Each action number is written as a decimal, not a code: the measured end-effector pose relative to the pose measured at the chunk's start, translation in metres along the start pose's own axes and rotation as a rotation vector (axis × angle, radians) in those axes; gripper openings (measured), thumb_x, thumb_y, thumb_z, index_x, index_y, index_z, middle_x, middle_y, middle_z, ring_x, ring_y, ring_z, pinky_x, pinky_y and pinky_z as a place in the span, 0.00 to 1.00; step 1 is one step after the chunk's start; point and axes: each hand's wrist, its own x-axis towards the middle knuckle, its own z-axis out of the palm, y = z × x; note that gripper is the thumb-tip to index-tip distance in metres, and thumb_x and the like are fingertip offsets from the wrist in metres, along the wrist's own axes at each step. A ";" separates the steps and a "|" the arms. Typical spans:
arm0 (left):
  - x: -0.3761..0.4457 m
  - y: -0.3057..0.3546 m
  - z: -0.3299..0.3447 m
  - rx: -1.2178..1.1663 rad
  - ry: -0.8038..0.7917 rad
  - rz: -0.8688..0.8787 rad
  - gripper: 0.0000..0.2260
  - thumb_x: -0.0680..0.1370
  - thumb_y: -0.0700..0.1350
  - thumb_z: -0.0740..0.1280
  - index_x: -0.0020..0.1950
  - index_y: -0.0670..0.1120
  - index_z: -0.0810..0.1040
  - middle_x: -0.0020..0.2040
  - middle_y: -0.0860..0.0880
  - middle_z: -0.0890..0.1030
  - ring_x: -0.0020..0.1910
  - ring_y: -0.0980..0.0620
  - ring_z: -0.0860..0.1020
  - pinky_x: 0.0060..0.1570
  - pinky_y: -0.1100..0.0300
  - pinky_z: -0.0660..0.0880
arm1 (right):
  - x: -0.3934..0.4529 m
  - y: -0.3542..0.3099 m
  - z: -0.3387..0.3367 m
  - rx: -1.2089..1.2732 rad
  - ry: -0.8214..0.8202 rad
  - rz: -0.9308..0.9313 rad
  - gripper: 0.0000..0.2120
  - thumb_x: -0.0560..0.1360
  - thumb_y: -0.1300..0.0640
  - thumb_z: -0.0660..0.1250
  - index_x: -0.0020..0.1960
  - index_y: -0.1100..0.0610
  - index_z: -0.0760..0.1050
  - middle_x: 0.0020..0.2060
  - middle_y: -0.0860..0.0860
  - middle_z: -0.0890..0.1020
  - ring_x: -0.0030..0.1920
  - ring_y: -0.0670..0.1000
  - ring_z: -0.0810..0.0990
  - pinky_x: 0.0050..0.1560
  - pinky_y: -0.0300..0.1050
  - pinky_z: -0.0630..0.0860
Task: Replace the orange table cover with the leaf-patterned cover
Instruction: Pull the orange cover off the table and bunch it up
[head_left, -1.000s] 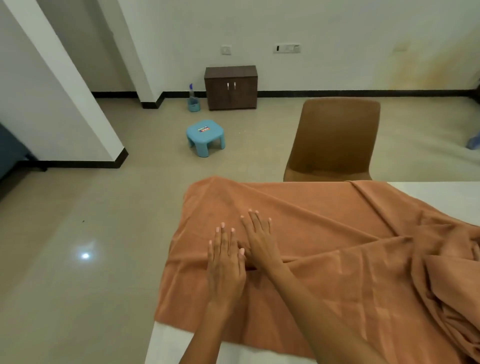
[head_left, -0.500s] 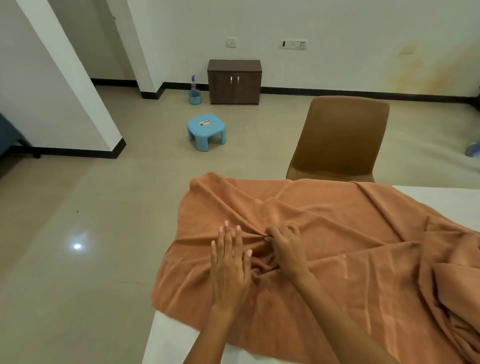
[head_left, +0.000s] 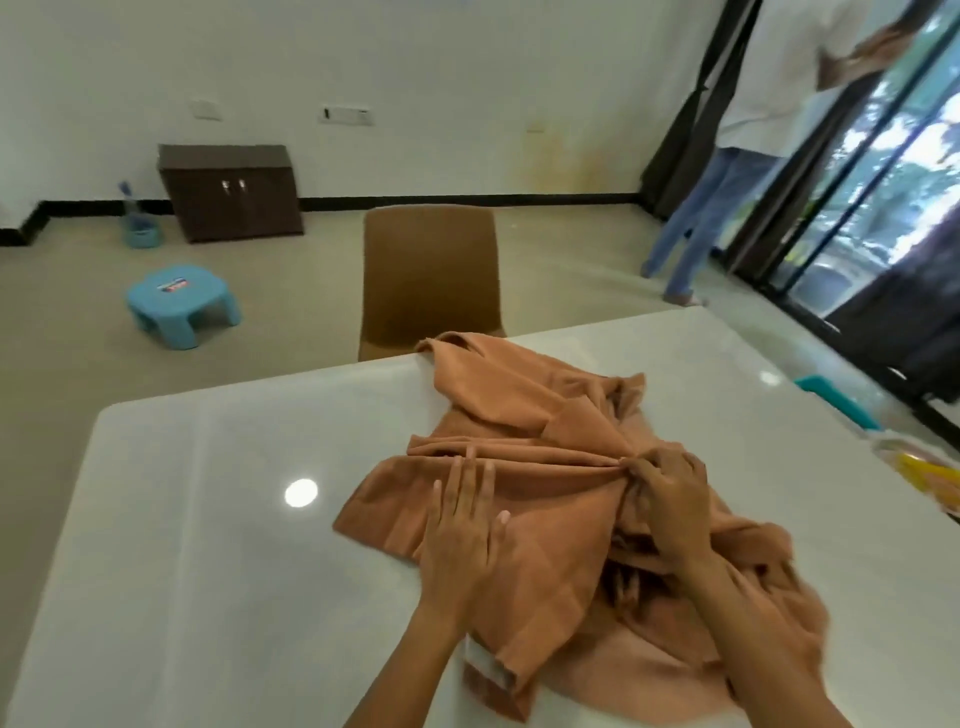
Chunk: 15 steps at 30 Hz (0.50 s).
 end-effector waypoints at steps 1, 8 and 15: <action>-0.001 0.016 0.007 -0.004 -0.010 0.022 0.26 0.82 0.55 0.47 0.76 0.44 0.61 0.76 0.44 0.62 0.76 0.47 0.55 0.75 0.53 0.47 | -0.003 0.013 -0.008 -0.024 -0.038 0.035 0.14 0.66 0.66 0.72 0.50 0.55 0.81 0.45 0.54 0.79 0.47 0.57 0.75 0.48 0.53 0.73; -0.001 0.076 0.035 0.102 -0.024 0.076 0.24 0.82 0.53 0.49 0.76 0.43 0.61 0.76 0.44 0.60 0.75 0.46 0.58 0.73 0.51 0.50 | -0.015 0.007 0.002 0.256 0.086 0.039 0.12 0.76 0.57 0.60 0.55 0.57 0.79 0.54 0.56 0.80 0.54 0.57 0.77 0.58 0.53 0.73; 0.028 0.064 0.035 0.065 -0.009 0.001 0.23 0.83 0.53 0.46 0.75 0.43 0.61 0.74 0.42 0.64 0.74 0.44 0.60 0.74 0.53 0.49 | 0.019 -0.026 0.033 0.184 -0.135 -0.275 0.24 0.75 0.41 0.61 0.68 0.48 0.68 0.71 0.51 0.66 0.73 0.54 0.60 0.73 0.60 0.51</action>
